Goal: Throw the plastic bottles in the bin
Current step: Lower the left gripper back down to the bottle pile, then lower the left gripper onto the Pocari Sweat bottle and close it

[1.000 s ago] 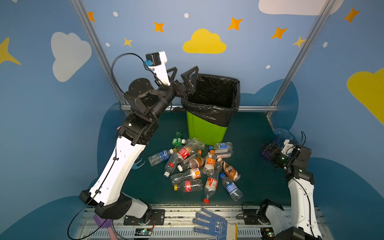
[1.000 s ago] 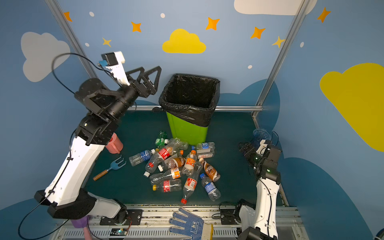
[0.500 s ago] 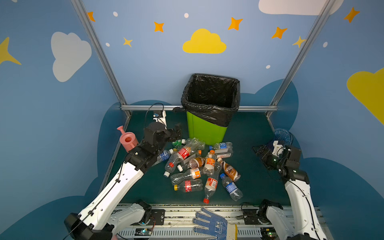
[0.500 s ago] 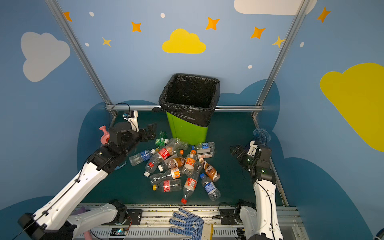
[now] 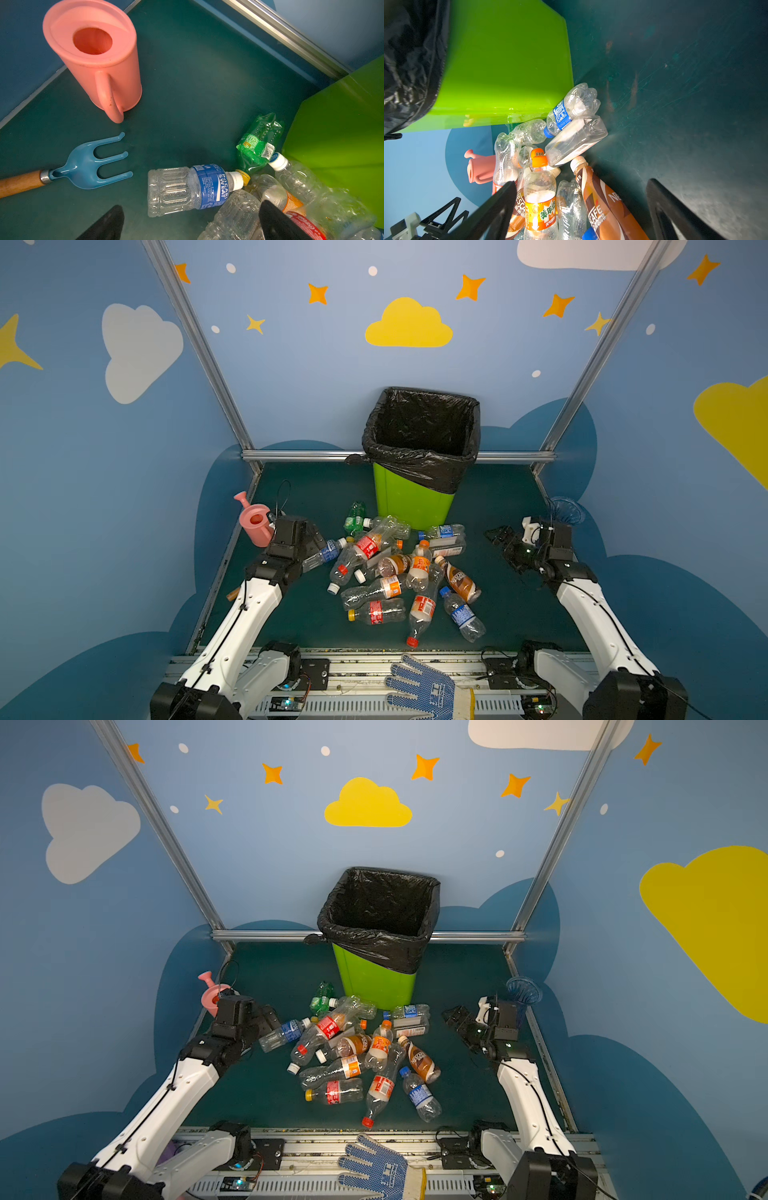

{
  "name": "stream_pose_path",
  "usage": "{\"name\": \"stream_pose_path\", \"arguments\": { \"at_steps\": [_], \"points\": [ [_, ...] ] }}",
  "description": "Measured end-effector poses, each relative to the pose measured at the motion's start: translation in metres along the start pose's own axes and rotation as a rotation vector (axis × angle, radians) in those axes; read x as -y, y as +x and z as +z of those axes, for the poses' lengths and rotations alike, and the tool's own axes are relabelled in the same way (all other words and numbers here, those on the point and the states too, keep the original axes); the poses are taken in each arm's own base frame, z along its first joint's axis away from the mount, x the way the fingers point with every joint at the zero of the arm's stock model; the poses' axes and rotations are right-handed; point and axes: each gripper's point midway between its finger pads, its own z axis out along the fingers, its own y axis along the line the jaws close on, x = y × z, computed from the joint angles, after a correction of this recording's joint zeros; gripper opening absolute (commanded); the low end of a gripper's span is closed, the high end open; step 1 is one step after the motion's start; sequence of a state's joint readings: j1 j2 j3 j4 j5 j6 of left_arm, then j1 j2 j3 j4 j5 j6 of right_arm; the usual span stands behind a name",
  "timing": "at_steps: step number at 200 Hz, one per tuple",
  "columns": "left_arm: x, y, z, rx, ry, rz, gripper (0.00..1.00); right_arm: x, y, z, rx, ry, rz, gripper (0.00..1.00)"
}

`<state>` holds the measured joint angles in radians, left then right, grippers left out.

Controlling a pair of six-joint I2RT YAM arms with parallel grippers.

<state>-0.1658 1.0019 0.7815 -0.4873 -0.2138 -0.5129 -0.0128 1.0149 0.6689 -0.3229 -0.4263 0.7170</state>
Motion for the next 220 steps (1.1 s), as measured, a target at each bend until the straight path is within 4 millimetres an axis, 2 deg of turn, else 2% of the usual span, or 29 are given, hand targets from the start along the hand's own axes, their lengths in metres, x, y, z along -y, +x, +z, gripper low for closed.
{"name": "stream_pose_path", "arguments": {
  "at_steps": [31, 79, 138, 170, 198, 220],
  "points": [
    [-0.004, 0.012, 0.016, -0.103, -0.068, 0.118, 1.0, 0.006, 0.005, 0.007, -0.013, 0.017, 0.017, 0.96],
    [-0.01, 0.029, 0.038, -0.316, -0.165, 0.413, 0.99, 0.01, 0.001, 0.007, 0.01, 0.038, 0.017, 0.97],
    [-0.005, 0.033, 0.041, -0.389, -0.127, 0.754, 1.0, 0.012, -0.001, 0.007, 0.018, 0.047, 0.016, 0.98],
    [0.0, 0.037, 0.046, -0.43, -0.088, 0.856, 0.99, 0.017, -0.002, 0.006, 0.023, 0.054, 0.024, 0.98],
    [0.01, 0.036, 0.063, -0.5, -0.082, 0.917, 0.96, 0.02, -0.005, 0.007, 0.028, 0.059, 0.031, 0.98],
    [0.012, 0.042, 0.074, -0.557, -0.075, 0.96, 0.96, 0.024, -0.007, 0.007, 0.03, 0.065, 0.042, 0.98]
  ]
}}
